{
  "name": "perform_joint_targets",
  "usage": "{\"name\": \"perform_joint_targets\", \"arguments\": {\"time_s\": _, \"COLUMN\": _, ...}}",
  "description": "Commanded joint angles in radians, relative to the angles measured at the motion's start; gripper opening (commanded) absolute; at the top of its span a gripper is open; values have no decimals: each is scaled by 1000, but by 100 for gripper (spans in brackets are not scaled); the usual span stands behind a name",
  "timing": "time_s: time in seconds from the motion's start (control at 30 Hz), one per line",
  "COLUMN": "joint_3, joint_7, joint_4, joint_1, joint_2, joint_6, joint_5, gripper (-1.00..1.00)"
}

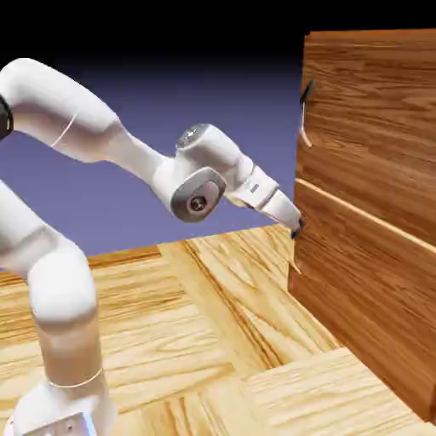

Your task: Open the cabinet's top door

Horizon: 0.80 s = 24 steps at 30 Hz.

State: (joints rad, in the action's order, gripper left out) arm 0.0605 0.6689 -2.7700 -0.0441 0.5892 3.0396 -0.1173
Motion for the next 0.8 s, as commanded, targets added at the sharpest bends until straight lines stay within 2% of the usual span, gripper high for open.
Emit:
{"name": "perform_joint_targets", "arguments": {"time_s": 0.0, "joint_3": 22, "joint_7": -27, "joint_4": 15, "joint_1": -21, "joint_2": 7, "joint_6": 1, "joint_5": -44, "gripper": 0}}
{"name": "perform_joint_targets", "arguments": {"time_s": 0.77, "joint_3": 538, "joint_7": -641, "joint_4": 356, "joint_1": -499, "joint_2": 171, "joint_6": 23, "joint_5": -1044, "gripper": 0}}
